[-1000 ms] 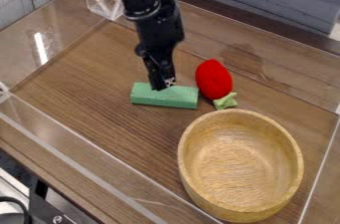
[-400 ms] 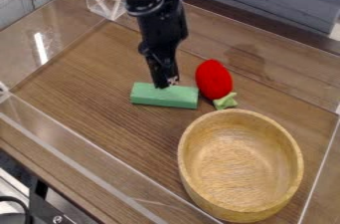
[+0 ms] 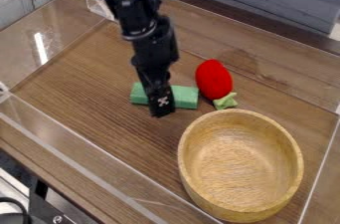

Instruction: Put the green block in the brown bowl

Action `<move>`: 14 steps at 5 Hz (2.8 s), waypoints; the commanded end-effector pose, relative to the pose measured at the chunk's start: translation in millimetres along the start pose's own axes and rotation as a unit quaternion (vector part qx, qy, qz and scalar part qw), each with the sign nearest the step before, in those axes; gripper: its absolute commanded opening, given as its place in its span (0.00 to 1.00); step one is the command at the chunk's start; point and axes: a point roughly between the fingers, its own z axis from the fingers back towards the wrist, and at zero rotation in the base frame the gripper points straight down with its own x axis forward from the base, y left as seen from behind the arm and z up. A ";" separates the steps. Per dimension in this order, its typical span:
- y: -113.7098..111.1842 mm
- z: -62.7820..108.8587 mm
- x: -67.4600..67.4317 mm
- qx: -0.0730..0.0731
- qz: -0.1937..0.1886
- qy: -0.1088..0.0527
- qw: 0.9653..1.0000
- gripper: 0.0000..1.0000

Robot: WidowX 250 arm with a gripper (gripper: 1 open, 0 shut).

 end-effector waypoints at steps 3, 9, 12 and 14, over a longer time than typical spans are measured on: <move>18.4 -4.1 -13.6 0.019 0.047 0.006 0.999 1.00; -3.1 -18.3 0.7 0.000 -0.012 0.029 1.000 1.00; -8.8 -38.7 11.6 -0.014 -0.069 0.039 0.997 1.00; 0.8 -18.9 4.9 -0.021 -0.011 0.037 0.999 1.00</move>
